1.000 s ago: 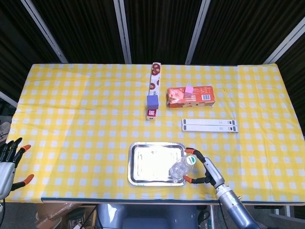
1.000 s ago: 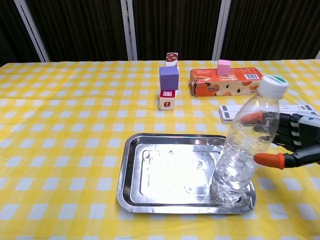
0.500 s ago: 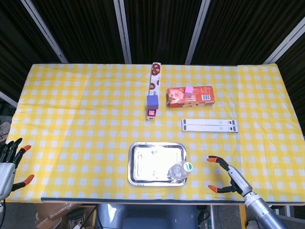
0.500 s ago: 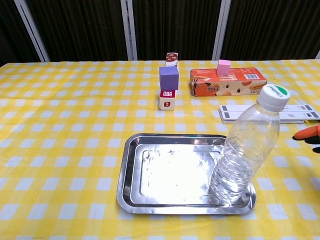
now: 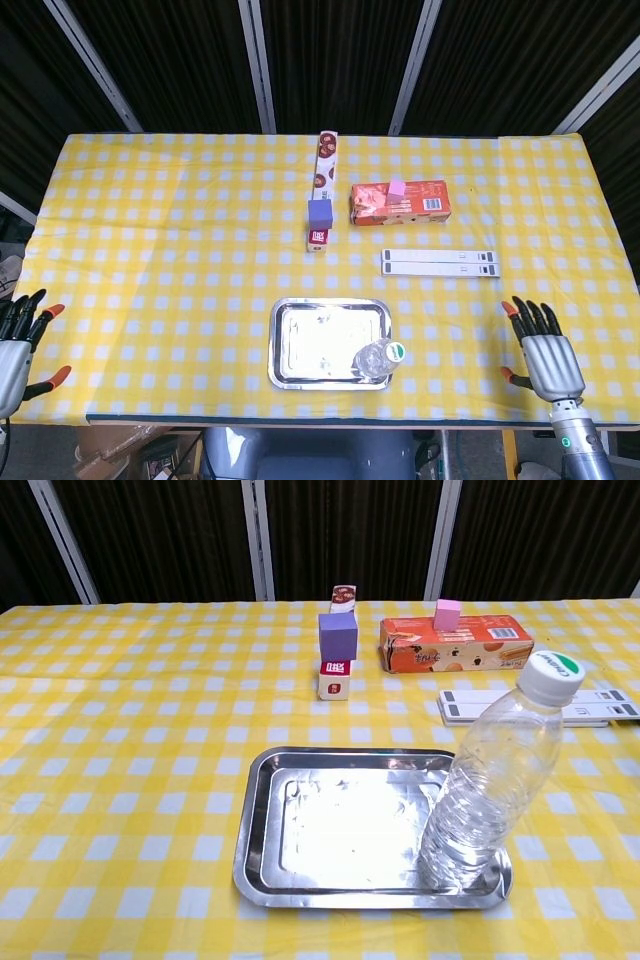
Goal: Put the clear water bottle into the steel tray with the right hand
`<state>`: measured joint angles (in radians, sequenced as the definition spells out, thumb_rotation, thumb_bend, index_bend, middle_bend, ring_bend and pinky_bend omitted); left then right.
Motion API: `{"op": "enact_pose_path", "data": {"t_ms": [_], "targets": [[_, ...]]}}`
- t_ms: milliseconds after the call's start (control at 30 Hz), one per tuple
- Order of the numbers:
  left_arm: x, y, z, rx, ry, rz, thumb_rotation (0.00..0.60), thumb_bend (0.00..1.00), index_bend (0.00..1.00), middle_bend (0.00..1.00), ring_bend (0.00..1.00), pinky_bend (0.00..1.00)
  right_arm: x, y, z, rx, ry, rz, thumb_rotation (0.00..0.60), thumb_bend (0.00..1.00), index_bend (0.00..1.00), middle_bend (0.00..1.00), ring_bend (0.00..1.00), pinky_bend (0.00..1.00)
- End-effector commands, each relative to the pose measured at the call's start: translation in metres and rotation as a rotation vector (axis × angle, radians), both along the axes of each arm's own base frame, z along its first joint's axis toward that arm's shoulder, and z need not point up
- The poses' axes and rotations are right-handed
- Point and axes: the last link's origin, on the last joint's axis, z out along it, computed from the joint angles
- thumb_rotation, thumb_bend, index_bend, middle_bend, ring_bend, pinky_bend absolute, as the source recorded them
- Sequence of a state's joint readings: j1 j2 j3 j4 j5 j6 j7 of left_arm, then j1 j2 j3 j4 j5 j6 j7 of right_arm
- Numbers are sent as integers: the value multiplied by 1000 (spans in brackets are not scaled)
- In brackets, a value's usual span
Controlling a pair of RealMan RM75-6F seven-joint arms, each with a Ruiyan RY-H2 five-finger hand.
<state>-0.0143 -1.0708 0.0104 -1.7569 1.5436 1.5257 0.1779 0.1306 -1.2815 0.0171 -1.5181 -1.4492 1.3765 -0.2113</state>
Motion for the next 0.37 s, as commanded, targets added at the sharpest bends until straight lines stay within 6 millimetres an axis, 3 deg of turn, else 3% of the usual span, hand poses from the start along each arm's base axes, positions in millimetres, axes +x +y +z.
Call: {"op": "enact_pose_path", "data": {"t_ms": [33,367], "targets": [[0,0,0,-2,-1,0,600,219,171,0,0,0,-2,9,10,-110,88,-18,600,233,51,17,0,0],[-5,2,7,13,-24,15,600,219,170,0,0,0,6,16,16,-107,71,-25,600,233,69,17,0,0]]}}
